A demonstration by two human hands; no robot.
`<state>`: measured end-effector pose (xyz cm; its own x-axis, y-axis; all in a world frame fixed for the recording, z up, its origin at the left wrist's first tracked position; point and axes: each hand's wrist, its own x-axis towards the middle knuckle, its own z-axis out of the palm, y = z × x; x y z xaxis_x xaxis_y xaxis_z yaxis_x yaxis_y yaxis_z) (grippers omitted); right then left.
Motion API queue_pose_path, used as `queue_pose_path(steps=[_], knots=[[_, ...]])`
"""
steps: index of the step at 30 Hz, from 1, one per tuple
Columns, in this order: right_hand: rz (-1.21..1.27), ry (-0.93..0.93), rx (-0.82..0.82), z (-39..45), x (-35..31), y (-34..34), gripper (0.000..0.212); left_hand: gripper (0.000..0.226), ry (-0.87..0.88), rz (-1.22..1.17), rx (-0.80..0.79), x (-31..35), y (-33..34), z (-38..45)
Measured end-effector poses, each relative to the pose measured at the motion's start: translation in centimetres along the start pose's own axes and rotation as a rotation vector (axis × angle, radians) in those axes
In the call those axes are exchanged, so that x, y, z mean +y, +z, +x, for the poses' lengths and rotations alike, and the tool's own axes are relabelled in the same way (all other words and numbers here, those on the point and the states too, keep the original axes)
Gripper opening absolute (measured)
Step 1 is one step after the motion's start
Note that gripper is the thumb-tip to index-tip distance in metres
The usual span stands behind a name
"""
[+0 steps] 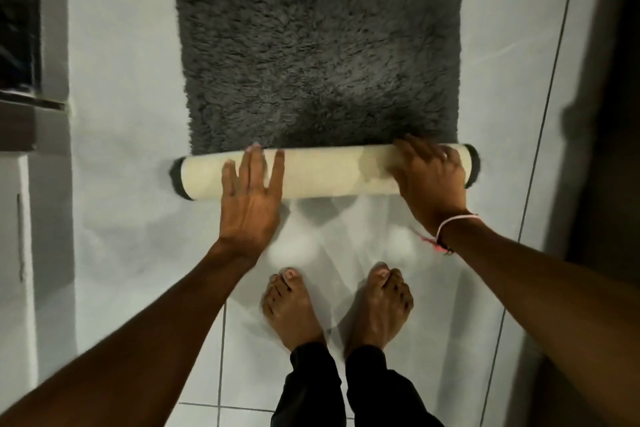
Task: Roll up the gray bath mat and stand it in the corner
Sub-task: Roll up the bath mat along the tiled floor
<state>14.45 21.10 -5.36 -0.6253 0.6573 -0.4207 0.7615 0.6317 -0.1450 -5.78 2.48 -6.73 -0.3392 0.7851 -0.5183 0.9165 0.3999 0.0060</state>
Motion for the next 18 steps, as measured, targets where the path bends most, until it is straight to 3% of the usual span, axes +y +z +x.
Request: queue_pose_path(steps=[5, 12, 18], knots=[[-0.169, -0.128, -0.243, 3.2, 0.4, 0.2, 0.101, 0.112, -0.003, 0.191, -0.1, 0.1, -0.5, 4.3], [-0.171, -0.058, -0.09, 1.1, -1.0, 2.8, 0.069, 0.098, 0.012, 0.217, -0.165, 1.0, 0.2, 3.9], [-0.137, -0.061, -0.276, -5.1, -1.7, 4.5, 0.071, 0.078, 0.043, 0.157, -0.257, 2.1, 2.2, -2.6]])
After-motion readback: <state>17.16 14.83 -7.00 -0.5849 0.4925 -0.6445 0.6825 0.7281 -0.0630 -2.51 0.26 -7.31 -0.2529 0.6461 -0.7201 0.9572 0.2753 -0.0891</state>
